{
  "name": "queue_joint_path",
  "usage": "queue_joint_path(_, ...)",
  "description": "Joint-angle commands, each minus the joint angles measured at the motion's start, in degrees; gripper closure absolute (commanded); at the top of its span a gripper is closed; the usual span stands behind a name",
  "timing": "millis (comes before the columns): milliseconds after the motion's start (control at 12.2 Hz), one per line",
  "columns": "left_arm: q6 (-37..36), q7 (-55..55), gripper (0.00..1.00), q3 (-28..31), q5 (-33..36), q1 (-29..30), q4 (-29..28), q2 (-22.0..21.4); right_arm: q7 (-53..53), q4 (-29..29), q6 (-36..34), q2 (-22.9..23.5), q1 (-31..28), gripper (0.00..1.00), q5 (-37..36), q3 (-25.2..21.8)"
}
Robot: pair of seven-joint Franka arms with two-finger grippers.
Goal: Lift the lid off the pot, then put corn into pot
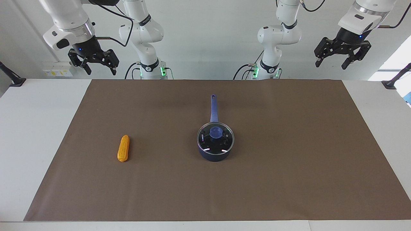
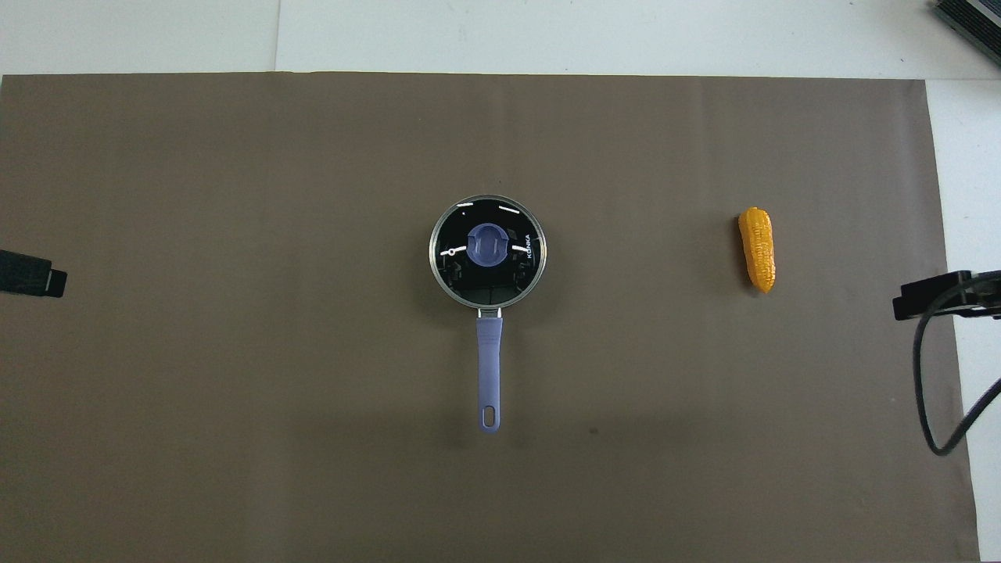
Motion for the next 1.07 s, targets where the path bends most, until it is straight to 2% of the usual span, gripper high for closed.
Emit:
queue_joint_path(0, -0.61, -0.15, 0.00, -0.52, 0.65, 0.65, -1.11, -1.17, -0.44, -5.83, 7.09, -2.22, -0.18, 0.00, 0.10, 0.42)
queue_joint_path(247, -0.79, -0.33, 0.00, -0.69, 0.65, 0.65, -1.38, -1.17, -2.37, -6.38, 13.17, 2.15, 1.39, 0.00, -0.07, 0.50)
queue_joint_path(494, -0.45, -0.77, 0.00, -0.87, 0.65, 0.04, -1.38, -1.17, -1.58, -6.38, 26.41, 14.08, 3.24, 0.00, -0.25, 0.50)
queue_joint_path(658, 1.04, -0.77, 0.00, -1.40, 0.48, -0.40, -1.56, -1.17, 0.43, -6.64, 33.11, 19.72, 3.16, 0.00, 0.10, 0.50)
queue_joint_path(741, 2.97, -0.77, 0.00, -1.57, 0.04, -1.01, -1.56, -0.91, 0.71, -7.77, 35.49, 21.14, 3.24, 0.00, 0.10, 0.50)
queue_joint_path(905, 5.52, -5.48, 0.00, -2.27, 0.04, -4.34, -1.56, 0.14, -0.95, -7.96, 43.13, 25.35, 1.59, 0.00, -0.16, 0.42)
queue_joint_path(987, 7.80, -9.17, 0.00, -2.36, -0.05, -6.88, -1.82, 1.28, -1.05, -8.13, 44.46, 26.94, 1.05, 0.00, -0.16, 0.42)
